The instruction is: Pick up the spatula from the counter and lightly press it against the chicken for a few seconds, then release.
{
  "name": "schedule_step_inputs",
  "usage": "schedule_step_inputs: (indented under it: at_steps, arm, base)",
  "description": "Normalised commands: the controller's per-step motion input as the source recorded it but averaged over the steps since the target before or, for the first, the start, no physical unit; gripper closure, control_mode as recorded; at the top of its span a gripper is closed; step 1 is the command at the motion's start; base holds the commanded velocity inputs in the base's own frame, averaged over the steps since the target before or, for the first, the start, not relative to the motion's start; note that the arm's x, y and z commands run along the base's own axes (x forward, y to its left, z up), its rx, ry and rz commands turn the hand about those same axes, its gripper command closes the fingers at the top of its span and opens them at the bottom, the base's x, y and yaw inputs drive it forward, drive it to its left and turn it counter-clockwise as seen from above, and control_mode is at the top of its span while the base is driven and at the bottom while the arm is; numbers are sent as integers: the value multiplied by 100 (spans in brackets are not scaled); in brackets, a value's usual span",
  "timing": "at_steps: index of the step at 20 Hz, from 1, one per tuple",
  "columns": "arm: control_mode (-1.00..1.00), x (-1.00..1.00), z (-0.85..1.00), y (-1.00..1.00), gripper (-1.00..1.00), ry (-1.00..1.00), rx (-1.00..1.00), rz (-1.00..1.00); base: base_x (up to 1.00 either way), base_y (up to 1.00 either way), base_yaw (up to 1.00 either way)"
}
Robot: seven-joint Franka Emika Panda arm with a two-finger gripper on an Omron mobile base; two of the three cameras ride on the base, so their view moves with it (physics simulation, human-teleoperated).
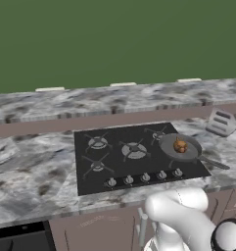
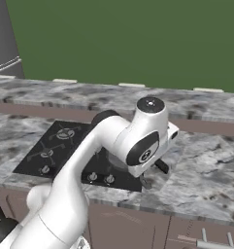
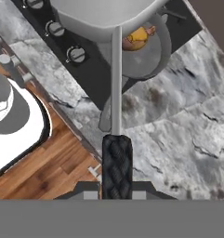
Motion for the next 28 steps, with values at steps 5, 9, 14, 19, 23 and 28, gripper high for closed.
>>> schedule_step_inputs:
  at_steps: [5,9,14,19,23,28]
  arm:
    - [-100,43,-18,-17,100,13,0,15]
    - [-100,47,-29,0,100,5,0,12]
    - [-100,32,-31,-1,100,2,-2,11]
    - [-100,21,-29,0,100,0,-2,11]
    - [-100,20,-6,0,100,0,0,10]
    - [-100,12,0,0,100,0,0,7]
  base:
    - [0,0,0]
    - [0,0,0]
    - [0,0,0]
    - [0,0,0]
    - [0,0,0]
    - [0,0,0]
